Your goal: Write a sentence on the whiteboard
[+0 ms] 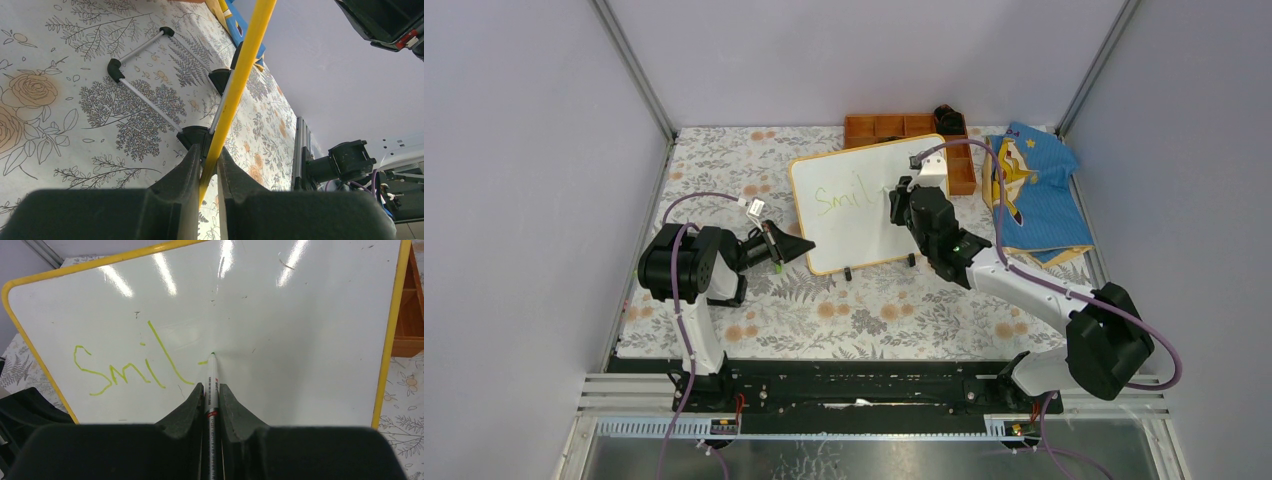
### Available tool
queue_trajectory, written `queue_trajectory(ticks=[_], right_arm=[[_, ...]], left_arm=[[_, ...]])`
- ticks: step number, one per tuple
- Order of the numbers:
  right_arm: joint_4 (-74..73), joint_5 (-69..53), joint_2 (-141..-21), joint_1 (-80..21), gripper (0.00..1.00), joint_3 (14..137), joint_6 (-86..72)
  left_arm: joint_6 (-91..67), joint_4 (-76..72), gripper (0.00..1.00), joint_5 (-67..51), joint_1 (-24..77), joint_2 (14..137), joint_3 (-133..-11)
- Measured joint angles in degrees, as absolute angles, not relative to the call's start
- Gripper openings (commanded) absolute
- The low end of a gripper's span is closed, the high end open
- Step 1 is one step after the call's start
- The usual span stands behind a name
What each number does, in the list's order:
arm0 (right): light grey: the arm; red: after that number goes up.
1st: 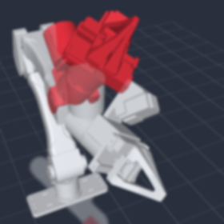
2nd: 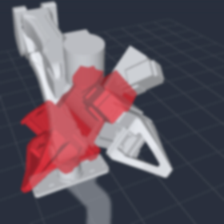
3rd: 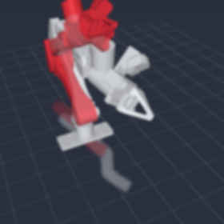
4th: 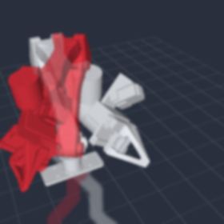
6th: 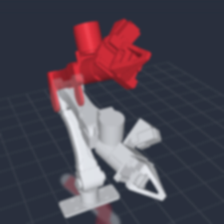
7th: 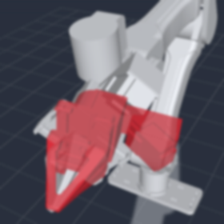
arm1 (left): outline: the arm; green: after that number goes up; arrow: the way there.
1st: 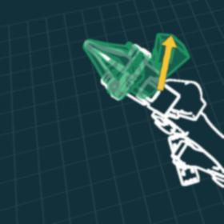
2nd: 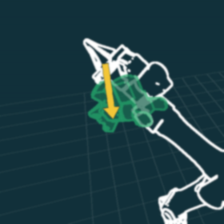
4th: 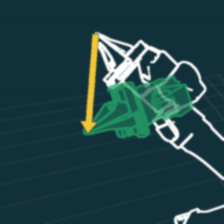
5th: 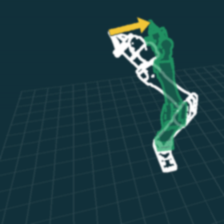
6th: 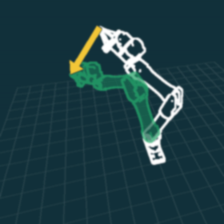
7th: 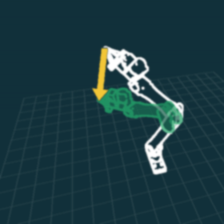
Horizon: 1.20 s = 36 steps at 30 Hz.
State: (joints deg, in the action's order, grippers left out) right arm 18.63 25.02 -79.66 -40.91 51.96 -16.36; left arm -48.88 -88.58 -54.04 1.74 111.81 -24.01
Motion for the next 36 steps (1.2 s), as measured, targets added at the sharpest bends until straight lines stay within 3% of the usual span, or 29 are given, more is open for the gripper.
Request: queue_trajectory(ticks=[36], right_arm=[[21.7, 20.4, -80.1, -40.8, 0.0, 49.1, -17.2]], left_arm=[[-48.8, -88.6, 0.0, -54.0, 1.9, 111.8, -24.0]])
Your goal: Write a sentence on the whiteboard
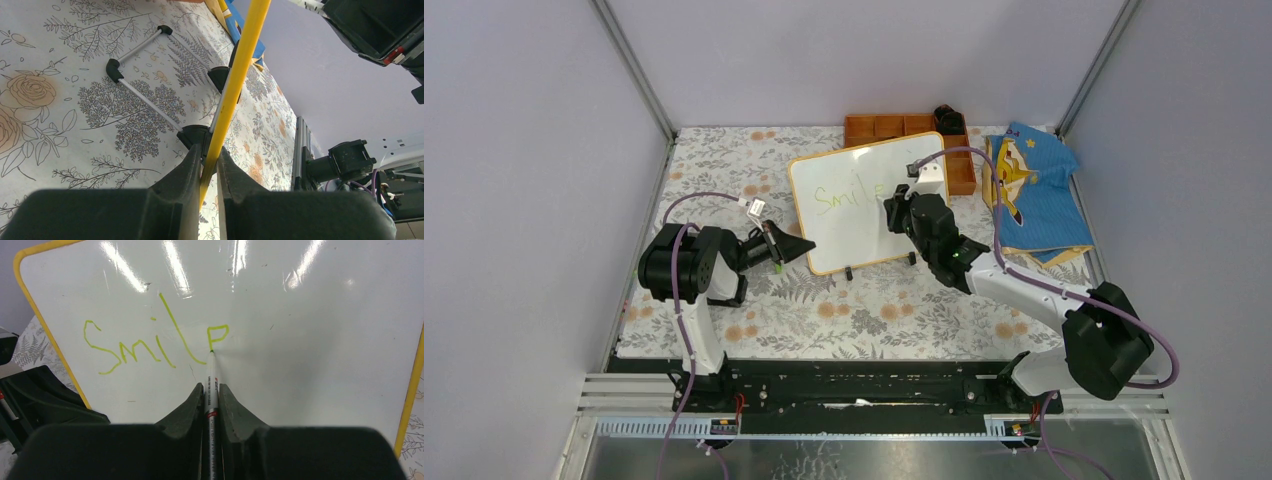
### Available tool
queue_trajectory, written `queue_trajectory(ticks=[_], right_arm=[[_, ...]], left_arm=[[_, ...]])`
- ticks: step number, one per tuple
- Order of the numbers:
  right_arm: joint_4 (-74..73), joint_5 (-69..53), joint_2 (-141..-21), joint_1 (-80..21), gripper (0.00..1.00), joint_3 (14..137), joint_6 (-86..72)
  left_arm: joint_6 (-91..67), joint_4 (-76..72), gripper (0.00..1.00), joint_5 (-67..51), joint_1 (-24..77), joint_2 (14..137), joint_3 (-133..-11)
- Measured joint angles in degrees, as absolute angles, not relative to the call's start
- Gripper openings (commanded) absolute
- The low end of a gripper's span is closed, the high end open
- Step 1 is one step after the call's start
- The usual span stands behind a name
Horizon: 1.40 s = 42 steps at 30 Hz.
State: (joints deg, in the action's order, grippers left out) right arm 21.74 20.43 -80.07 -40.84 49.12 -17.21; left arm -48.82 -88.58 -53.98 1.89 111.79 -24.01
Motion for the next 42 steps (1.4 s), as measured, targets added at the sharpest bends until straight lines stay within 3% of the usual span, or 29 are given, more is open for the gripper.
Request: queue_trajectory(ticks=[42], right_arm=[[21.0, 26.1, -70.1, -40.4, 0.0, 41.9, -17.4]], left_arm=[[-47.9, -88.4, 0.0, -54.0, 1.9, 111.8, -24.1]])
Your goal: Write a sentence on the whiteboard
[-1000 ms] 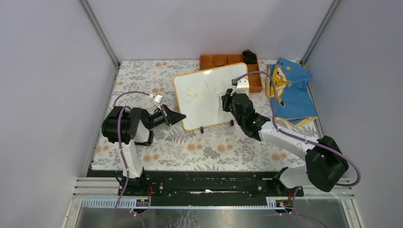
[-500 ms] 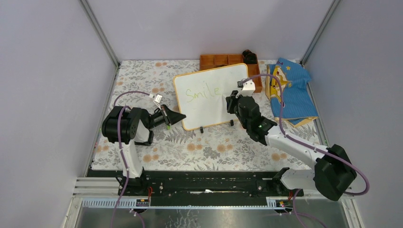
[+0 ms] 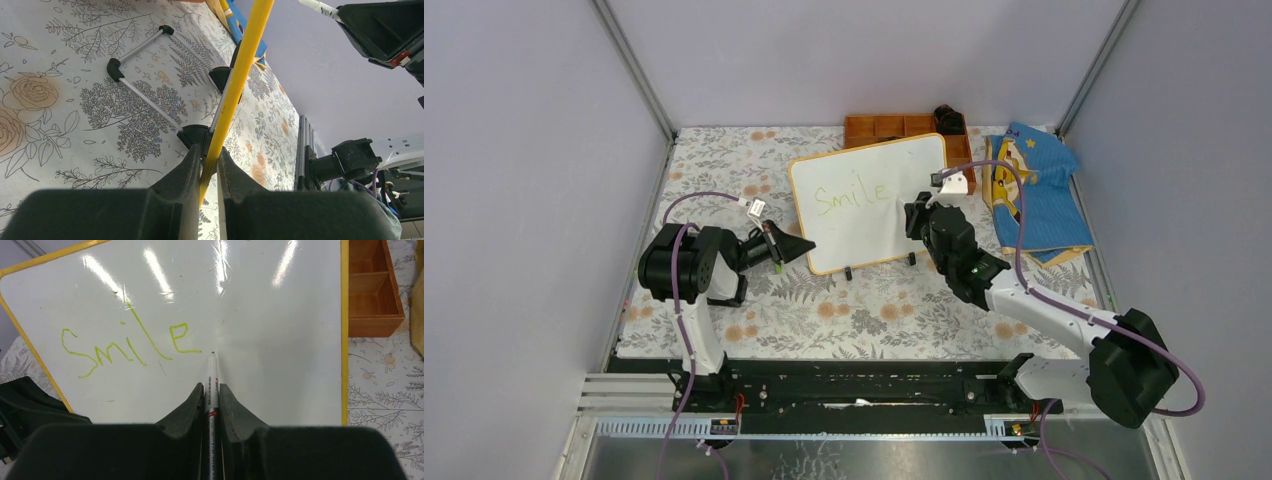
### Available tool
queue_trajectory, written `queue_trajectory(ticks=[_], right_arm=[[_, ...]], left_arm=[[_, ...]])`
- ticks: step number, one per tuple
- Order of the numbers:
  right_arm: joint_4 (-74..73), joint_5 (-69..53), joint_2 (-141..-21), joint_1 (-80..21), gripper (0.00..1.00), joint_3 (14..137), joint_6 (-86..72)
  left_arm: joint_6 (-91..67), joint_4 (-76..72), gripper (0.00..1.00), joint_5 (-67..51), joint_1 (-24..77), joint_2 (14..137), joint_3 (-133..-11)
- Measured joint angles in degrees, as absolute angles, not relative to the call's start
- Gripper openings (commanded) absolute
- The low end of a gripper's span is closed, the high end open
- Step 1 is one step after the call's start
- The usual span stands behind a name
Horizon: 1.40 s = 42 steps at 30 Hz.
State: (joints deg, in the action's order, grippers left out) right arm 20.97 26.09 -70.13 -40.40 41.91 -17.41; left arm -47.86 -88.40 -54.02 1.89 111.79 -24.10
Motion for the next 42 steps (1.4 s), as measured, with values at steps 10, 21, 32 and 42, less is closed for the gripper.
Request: queue_trajectory(ticks=[10, 21, 32, 42], right_arm=[[23.7, 26.4, -72.3, -39.7, 0.0, 41.9, -17.4], [24.2, 26.3, -75.3, -39.2, 0.0, 42.0, -17.4], [24.7, 26.3, -76.9, -39.1, 0.0, 43.0, -17.4], [24.5, 25.2, -76.9, -39.1, 0.0, 43.0, -17.7]], left_arm=[[-47.9, -88.4, 0.0, -54.0, 1.9, 111.8, -24.1], [-47.8, -88.4, 0.0, -54.0, 1.9, 111.8, -24.1], [-47.8, -88.4, 0.0, -53.7, 2.2, 111.8, -24.1], [-47.8, -88.4, 0.0, -53.6, 2.2, 111.8, -24.1]])
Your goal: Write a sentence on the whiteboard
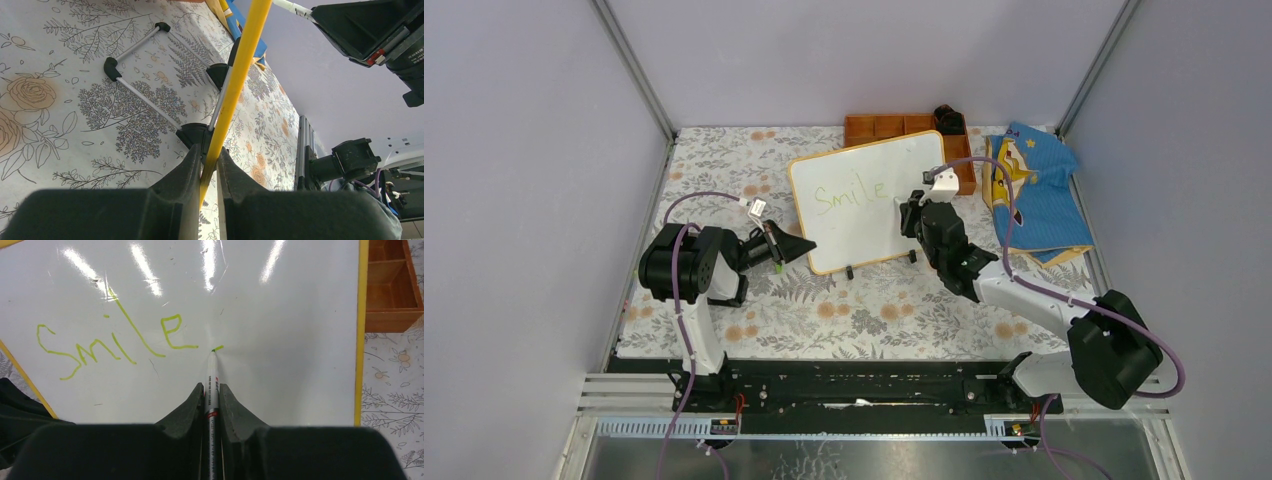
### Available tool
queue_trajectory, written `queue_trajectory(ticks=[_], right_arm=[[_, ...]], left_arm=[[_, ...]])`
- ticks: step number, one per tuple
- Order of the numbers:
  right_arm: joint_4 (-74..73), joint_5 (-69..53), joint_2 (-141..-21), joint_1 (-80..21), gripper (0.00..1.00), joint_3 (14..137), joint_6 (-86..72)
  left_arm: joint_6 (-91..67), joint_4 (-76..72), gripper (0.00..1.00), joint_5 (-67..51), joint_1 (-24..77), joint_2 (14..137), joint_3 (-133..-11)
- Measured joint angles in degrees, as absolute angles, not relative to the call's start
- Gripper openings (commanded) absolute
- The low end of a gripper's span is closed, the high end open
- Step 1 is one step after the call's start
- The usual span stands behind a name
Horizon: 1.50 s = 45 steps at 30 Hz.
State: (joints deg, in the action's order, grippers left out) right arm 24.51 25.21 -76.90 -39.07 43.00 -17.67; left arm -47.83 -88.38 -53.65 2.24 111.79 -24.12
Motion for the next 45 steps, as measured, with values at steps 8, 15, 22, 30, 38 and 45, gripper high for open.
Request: queue_trajectory(ticks=[8, 15, 22, 30, 38, 45], right_arm=[[20.7, 23.3, -73.8, -39.0, 0.0, 42.8, -18.5], [18.7, 23.3, -63.1, -40.3, 0.0, 42.8, -17.9], [19.9, 27.2, -64.7, -52.2, 0.0, 41.6, -14.4], [22.0, 29.9, -75.5, -58.5, 0.0, 40.3, -13.4], [24.4, 30.6, -82.3, -59.0, 0.0, 43.2, -12.4], [25.7, 30.6, -85.0, -60.0, 0.0, 45.9, -12.2]], left_arm=[[-47.8, -88.4, 0.0, -53.7, 2.2, 111.8, -24.1], [-47.8, -88.4, 0.0, -53.7, 2.2, 111.8, -24.1], [-47.8, -88.4, 0.0, -53.7, 2.2, 111.8, -24.1], [-47.8, -88.4, 0.0, -53.7, 2.2, 111.8, -24.1], [-47.8, -88.4, 0.0, -53.7, 2.2, 111.8, -24.1], [-47.8, -88.4, 0.0, -53.7, 2.2, 111.8, -24.1]])
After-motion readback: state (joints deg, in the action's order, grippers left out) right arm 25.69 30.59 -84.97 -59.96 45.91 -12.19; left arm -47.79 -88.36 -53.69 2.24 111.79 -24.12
